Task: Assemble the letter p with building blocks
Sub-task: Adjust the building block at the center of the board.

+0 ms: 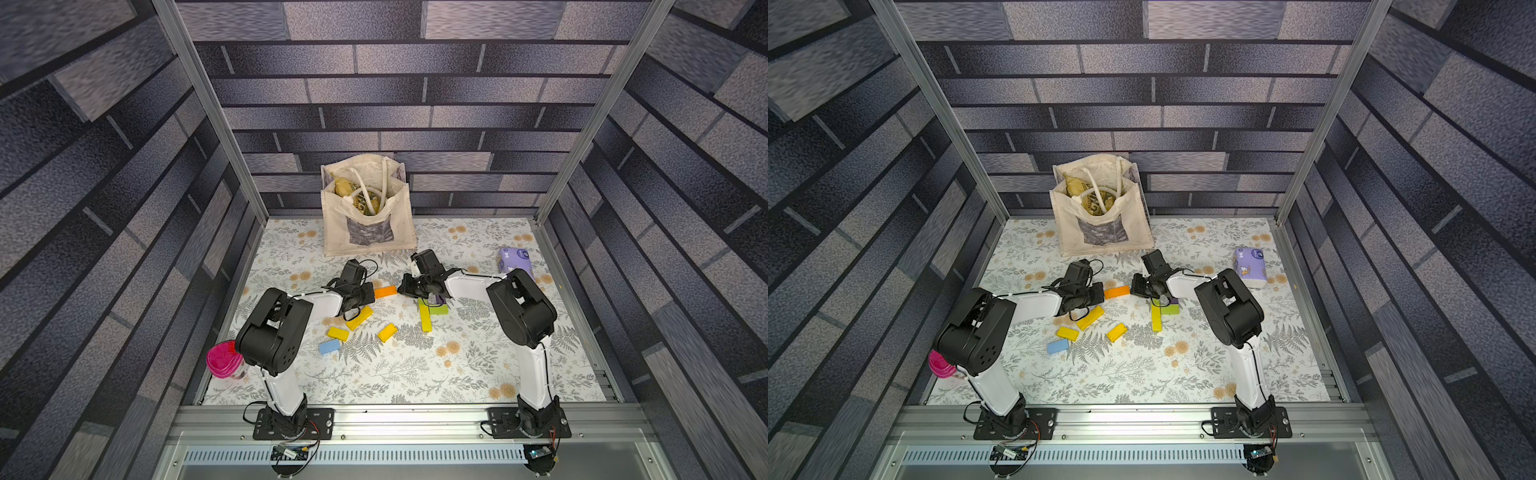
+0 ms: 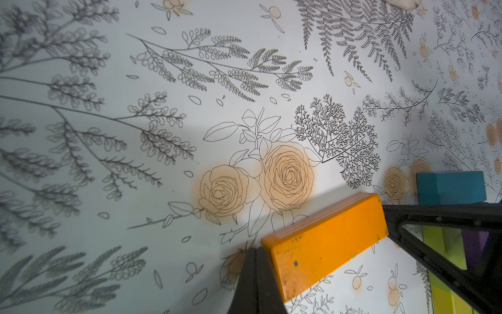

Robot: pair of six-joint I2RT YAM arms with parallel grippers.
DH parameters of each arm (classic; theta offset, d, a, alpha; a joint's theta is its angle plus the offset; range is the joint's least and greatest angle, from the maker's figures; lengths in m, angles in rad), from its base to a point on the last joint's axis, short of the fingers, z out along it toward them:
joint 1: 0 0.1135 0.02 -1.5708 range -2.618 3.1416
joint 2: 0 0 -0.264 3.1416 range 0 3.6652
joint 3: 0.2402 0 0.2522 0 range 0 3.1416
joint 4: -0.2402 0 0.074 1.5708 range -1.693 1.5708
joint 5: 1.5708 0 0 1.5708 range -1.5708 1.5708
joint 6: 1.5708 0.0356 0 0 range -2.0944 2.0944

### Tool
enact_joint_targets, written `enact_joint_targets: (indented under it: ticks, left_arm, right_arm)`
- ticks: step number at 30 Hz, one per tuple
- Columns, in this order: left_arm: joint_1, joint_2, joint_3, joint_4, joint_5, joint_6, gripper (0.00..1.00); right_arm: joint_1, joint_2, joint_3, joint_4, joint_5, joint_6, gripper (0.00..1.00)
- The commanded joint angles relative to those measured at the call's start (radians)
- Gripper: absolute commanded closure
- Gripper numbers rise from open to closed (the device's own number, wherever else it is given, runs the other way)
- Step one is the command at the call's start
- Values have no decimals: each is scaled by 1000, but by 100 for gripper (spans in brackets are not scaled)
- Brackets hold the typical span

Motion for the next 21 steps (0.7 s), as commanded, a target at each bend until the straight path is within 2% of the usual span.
enact_joint_targets:
  ticks: [1,11,20,21]
  left_arm:
    - [8,45,13,-33,39,22,100]
    - [12,50,12,-21,47,13,100]
    - [34,-13,-17,-32,13,14,100]
    - [41,-29,-24,-30,4,14,100]
  right_arm:
    - [12,-4,-13,-93,-1,7,100]
    - [18,-9,-29,-96,-18,6,100]
    - [19,-51,-37,-150,70,-18,100]
    - [19,-93,-40,-161,91,-25,100]
